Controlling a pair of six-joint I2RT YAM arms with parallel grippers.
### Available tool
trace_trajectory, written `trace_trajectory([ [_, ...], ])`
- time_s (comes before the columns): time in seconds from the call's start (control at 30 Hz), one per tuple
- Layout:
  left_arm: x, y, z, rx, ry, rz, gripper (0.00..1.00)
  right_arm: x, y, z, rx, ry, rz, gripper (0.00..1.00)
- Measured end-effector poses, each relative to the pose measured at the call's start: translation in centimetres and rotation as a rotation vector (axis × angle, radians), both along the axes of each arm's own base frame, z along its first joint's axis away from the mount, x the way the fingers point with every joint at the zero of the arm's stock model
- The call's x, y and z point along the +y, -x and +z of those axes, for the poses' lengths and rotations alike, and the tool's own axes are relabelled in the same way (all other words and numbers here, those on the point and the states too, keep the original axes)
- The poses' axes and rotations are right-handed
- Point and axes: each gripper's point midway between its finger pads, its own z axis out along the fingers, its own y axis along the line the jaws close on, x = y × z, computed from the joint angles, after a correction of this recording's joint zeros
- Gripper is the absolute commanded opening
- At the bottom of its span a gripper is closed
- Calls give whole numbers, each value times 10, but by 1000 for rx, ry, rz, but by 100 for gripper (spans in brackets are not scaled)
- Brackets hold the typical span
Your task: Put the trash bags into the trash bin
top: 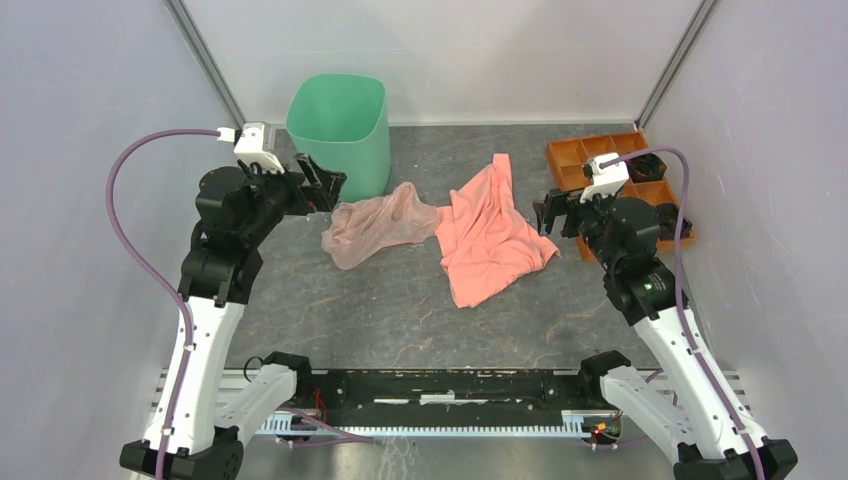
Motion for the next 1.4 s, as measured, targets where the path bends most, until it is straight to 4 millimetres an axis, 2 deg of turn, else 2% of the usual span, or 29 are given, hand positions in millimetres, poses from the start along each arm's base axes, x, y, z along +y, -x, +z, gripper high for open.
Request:
trace_trajectory([
  [0.17, 0, 0, 0, 0, 0, -3, 100, 6, -2, 0, 2, -9, 30, 98],
  [0.3, -3, 1, -1, 2, 3, -20, 100, 24, -9, -11, 38, -26, 90, 98],
  [0.37, -5, 2, -4, 9, 4, -27, 100, 39, -11, -17, 55, -33, 135, 98],
  [0.47, -7, 2, -13, 35, 12, -35, 100, 72, -14, -32, 97, -38, 221, 98],
  [0.77, -10, 4, -58, 179, 35, -38, 100, 165, -16, -95, 254, -87, 459, 98],
  [0.93, -7, 0, -80, 264, 59, 8, 100, 194, -19, -128, 313, -92, 518, 98],
  [1.07, -6, -22, -95, 367, 136, 62, 97, 208, -35, -152, 352, -85, 524, 98],
  [1.2, -16, -48, -101, 419, 238, 61, 95, 222, -55, -168, 357, -74, 529, 98],
  [1.3, -23, -60, -102, 425, 285, 48, 95, 233, -73, -175, 347, -66, 532, 98],
  [1.4, -21, -63, -105, 422, 284, 62, 96, 247, -97, -180, 328, -63, 532, 98],
])
